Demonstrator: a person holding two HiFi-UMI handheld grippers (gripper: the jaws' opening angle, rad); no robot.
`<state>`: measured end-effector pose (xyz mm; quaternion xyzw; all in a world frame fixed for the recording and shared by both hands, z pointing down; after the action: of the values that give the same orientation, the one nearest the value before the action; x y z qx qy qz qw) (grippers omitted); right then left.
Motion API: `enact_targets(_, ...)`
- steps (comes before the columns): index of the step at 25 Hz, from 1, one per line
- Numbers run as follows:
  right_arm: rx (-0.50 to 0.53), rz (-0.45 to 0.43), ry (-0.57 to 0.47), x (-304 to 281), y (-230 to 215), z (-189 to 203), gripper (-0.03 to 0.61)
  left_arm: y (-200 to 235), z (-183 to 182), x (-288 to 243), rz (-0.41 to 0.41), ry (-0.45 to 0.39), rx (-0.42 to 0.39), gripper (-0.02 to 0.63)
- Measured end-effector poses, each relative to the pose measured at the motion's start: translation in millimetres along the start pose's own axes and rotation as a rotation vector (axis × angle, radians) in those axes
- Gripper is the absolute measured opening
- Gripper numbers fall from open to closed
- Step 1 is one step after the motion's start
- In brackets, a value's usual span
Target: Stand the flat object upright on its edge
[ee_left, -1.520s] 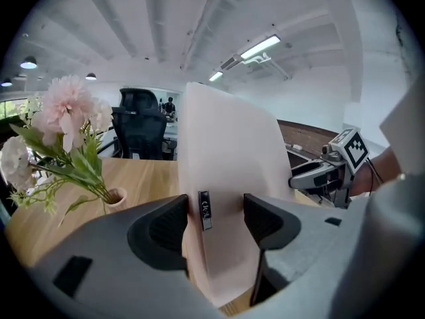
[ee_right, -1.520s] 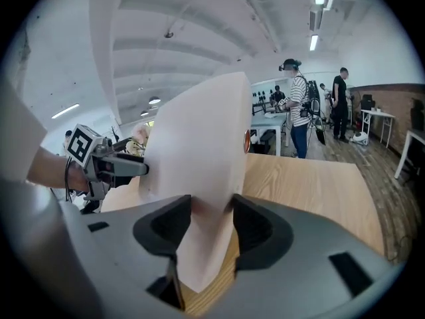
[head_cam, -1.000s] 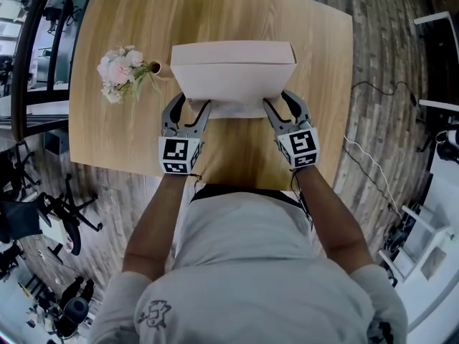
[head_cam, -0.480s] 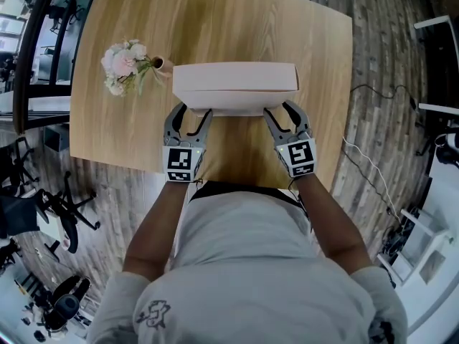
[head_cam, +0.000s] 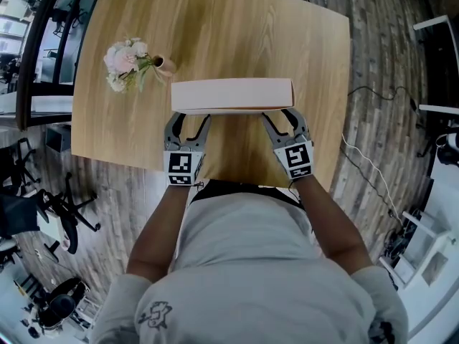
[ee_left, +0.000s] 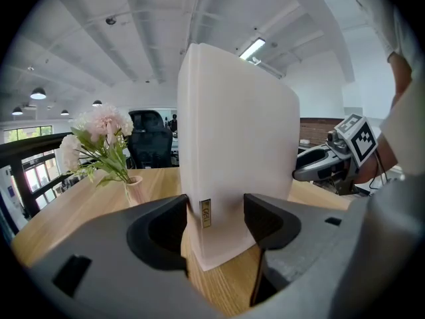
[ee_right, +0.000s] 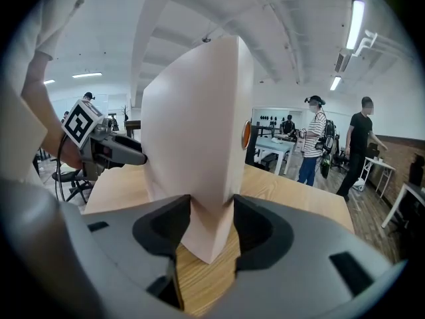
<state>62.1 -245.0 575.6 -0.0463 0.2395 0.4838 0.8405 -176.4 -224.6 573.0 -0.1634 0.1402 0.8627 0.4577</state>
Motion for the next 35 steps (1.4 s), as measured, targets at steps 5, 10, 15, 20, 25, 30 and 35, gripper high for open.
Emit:
enact_targets(5,-0.004,-0.009,0.006,4.4,1.2,3.9,0.215,-6.1,5.9,3.9,-0.004,0.006,0.013,0.27)
enact_targets(10,-0.003,-0.019,0.008,7.4,1.5,4.3,0.216,-7.8,8.0,7.3,-0.014,0.009,0.028,0.27)
enact_targets(15,-0.006,-0.024,0.005,18.2,1.5,5.8,0.225,-15.6,9.1,16.7,-0.023,0.001,0.03,0.27)
enact_targets(20,-0.004,-0.029,-0.014,30.5,0.7,2.8,0.224,-24.4,3.9,28.3,-0.044,-0.023,0.03,0.27)
enact_targets(25,-0.006,-0.03,-0.041,53.3,2.1,-1.9,0.219,-42.0,-1.2,45.5,-0.065,-0.051,0.024,0.27)
enact_targets(30,-0.011,-0.042,-0.083,84.4,1.5,-8.8,0.202,-67.7,-11.3,64.0,-0.091,-0.093,0.014,0.27)
enact_targets(35,-0.017,-0.065,-0.139,120.4,6.1,-18.9,0.158,-97.6,-15.4,83.9,-0.098,-0.112,0.011,0.27)
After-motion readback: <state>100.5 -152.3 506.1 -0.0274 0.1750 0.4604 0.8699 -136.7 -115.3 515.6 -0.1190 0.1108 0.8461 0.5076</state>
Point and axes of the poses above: the fingertips, and each gripper's own axes: x backward along the fingers, y to its left, z out of its underside, the point moved 5 cm from there along x, backward along the fingers, and after that the axes turned 10 degrees about z, right-handed, at the moved point
